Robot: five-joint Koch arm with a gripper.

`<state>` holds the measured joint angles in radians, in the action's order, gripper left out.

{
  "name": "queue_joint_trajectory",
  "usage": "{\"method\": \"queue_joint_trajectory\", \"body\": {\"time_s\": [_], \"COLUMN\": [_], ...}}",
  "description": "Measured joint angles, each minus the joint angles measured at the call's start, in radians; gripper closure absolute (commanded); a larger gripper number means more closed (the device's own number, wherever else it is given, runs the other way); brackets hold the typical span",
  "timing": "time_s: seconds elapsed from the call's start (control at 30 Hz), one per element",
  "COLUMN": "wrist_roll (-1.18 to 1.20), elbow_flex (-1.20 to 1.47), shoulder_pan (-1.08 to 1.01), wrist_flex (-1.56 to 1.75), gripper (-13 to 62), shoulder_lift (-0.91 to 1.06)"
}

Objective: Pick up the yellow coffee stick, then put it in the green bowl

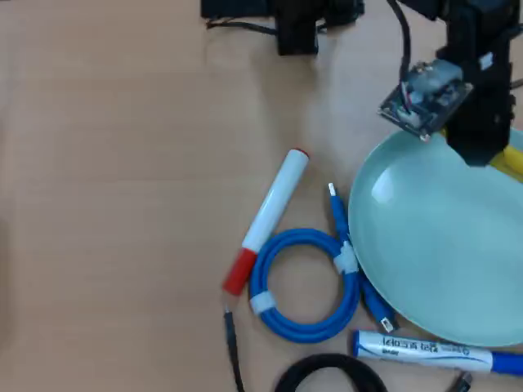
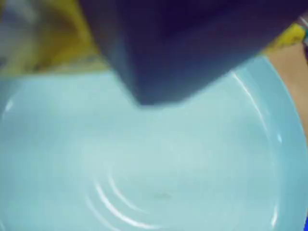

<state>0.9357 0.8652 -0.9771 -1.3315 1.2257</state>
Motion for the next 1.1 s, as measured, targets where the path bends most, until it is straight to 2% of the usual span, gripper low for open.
{"method": "queue_joint_trajectory", "body": {"time_s": [0.2,0.4,1.1], "wrist_roll": [-0.072,-0.074,-0.077], "elbow_flex": [-0.225,-0.298,-0.321], "shoulder_pan": [0.029,0.029,-0.009], "wrist_flex": [0.005,0.011,0.017], "gripper": [57.2,57.2,57.2], "shoulder_lift": [-0.213,-0.383,-0.517]}}
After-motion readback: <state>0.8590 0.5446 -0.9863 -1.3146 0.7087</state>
